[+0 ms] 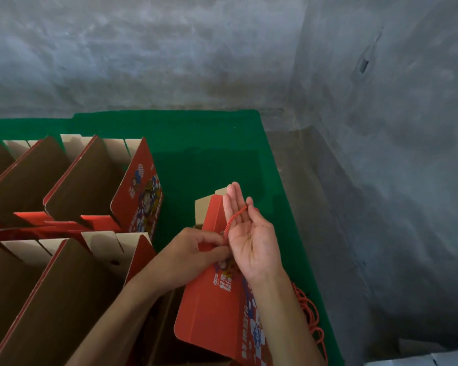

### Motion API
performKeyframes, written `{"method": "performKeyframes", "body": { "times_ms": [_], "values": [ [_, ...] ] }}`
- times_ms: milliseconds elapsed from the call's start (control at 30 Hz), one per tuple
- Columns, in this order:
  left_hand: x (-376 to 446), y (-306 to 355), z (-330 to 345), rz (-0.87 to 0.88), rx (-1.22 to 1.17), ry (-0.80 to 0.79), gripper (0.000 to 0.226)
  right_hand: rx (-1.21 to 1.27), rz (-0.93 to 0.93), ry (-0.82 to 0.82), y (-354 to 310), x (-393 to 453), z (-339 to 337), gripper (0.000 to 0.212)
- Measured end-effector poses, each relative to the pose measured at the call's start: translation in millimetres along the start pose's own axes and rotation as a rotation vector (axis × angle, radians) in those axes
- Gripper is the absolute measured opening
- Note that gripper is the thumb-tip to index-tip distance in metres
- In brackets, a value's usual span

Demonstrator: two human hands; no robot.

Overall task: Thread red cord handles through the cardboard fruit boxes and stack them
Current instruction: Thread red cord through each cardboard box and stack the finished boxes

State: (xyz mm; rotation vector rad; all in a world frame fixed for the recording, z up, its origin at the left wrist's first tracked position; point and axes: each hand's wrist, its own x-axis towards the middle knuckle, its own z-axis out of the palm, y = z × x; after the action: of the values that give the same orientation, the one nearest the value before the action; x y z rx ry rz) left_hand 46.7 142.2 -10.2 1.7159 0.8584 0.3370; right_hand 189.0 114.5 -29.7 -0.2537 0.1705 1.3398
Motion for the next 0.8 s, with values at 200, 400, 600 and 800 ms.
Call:
{"method": "performKeyframes", "body": {
  "times_ms": [200,400,600,800],
  "values": [
    [3,-2,-8,-0.119,-0.058,0.283,0.032,-1.482,-0.296,0.083,-14,-12,-26,0.036],
    [2,-3,-14,-0.167,-0.041,0.393,0.037,-1.839,-0.177,-0.187,-20,-34,-44,0.030],
    [1,-3,-8,-0.159,-0.018,0.420,0.033,-1.659,-0.144,-0.196,-7,-34,-43,0.029],
    [6,-11,-7,-0.097,-0.056,0.449,0.030,-1.478,-0.209,-0.098,-8,-23,-52,0.012]
  ]
}}
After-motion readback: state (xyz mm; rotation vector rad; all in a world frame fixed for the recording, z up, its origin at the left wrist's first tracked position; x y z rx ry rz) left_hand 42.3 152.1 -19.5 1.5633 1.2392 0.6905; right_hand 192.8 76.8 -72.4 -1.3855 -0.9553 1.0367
